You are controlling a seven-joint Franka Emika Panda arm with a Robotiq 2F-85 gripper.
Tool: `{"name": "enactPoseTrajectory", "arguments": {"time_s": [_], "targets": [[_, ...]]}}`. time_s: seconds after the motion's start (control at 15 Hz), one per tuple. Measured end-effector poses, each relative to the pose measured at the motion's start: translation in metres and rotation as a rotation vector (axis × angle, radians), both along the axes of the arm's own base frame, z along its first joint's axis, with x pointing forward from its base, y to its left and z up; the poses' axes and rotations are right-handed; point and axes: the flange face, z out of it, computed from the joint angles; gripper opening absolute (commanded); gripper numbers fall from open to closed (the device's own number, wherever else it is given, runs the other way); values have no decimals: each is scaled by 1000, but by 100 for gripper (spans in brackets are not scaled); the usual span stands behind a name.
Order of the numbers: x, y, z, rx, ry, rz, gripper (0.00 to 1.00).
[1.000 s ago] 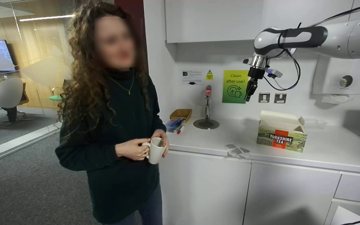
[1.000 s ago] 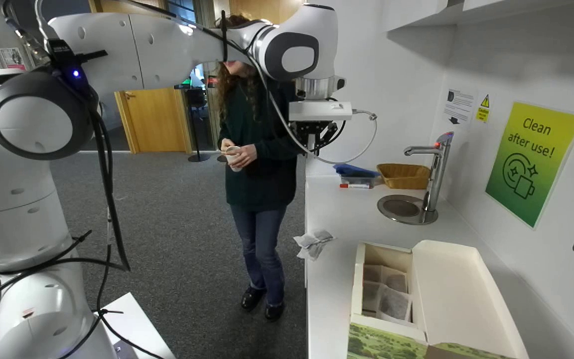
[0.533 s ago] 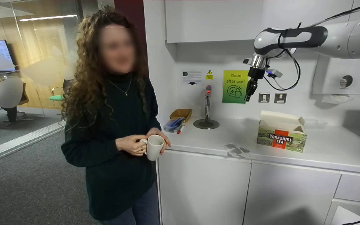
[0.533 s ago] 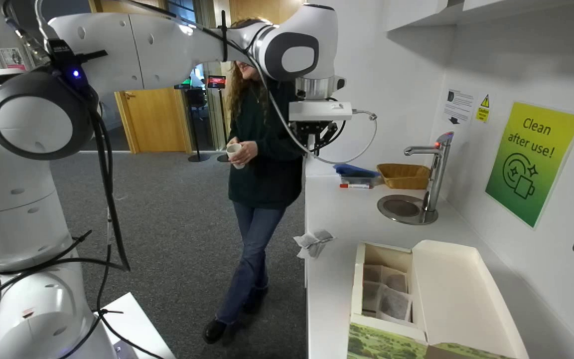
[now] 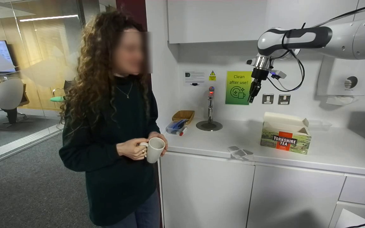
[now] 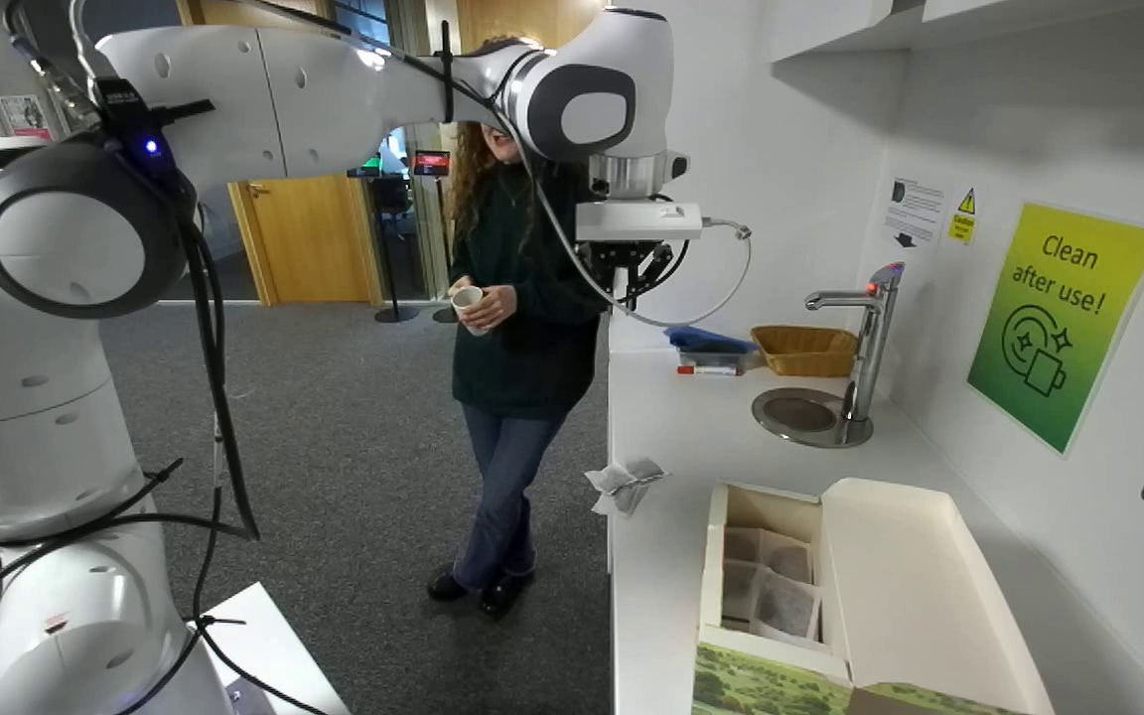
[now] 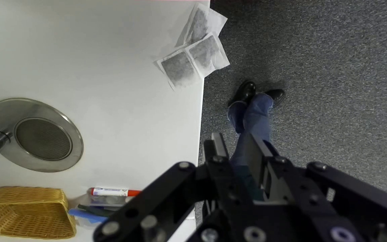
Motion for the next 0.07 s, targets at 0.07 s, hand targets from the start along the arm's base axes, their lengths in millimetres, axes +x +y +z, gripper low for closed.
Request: {"name": "enactPoseTrajectory", "arguments": {"time_s": [0.07], "targets": [[0, 0, 0, 0, 0, 0, 26]]}}
